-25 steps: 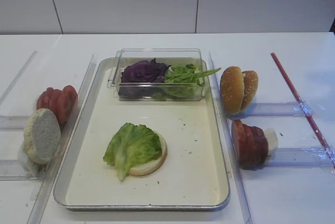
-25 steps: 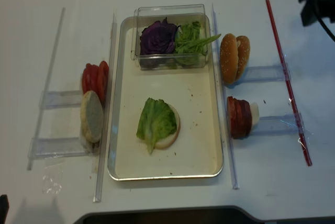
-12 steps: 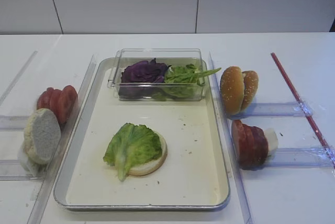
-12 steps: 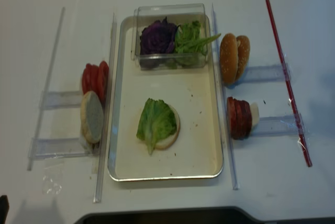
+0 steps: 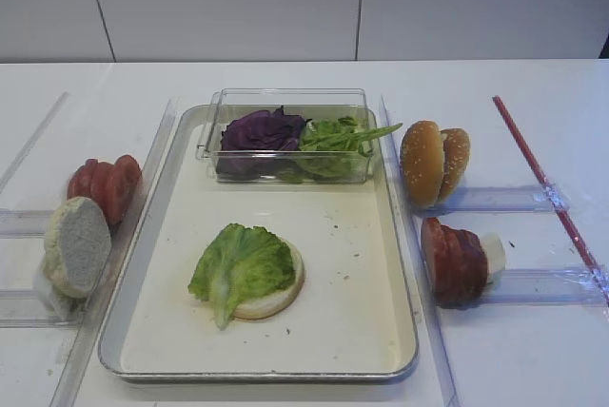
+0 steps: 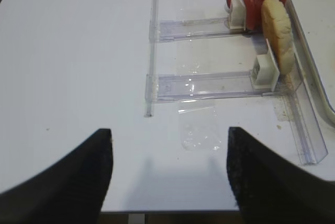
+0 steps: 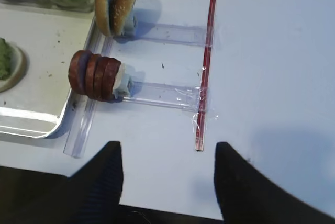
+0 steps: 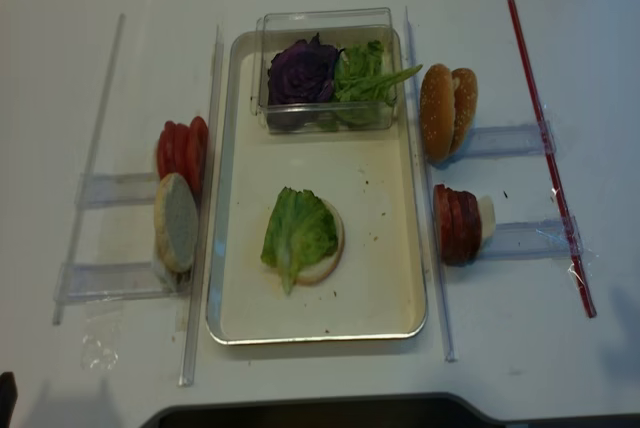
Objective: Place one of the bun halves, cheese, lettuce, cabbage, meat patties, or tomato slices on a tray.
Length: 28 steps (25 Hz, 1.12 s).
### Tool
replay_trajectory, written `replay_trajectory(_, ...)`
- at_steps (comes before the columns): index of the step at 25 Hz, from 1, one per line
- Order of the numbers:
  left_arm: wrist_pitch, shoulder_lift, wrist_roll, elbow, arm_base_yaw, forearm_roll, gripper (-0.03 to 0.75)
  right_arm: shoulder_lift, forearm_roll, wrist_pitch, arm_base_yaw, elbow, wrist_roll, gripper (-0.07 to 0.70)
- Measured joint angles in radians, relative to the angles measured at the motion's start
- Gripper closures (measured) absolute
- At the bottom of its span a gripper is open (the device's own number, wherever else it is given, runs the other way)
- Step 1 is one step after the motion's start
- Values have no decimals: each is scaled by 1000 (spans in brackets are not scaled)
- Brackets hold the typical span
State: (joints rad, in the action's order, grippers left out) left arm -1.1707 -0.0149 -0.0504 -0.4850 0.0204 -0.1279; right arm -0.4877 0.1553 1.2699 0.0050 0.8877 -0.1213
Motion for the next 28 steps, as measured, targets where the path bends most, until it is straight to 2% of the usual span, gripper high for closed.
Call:
replay_trajectory(3, 0, 0, 0, 0, 0, 0, 246, 78, 0, 0, 0, -81, 0, 195)
replay_trajectory(9, 0, 0, 0, 0, 0, 0, 246, 239, 3, -40, 0, -248, 0, 195)
replay_trajectory(15, 0, 0, 0, 0, 0, 0, 246, 375, 5, -61, 0, -373, 14, 195)
replay_trajectory(28, 0, 0, 0, 0, 0, 0, 246, 503, 16, -75, 0, -393, 38, 195)
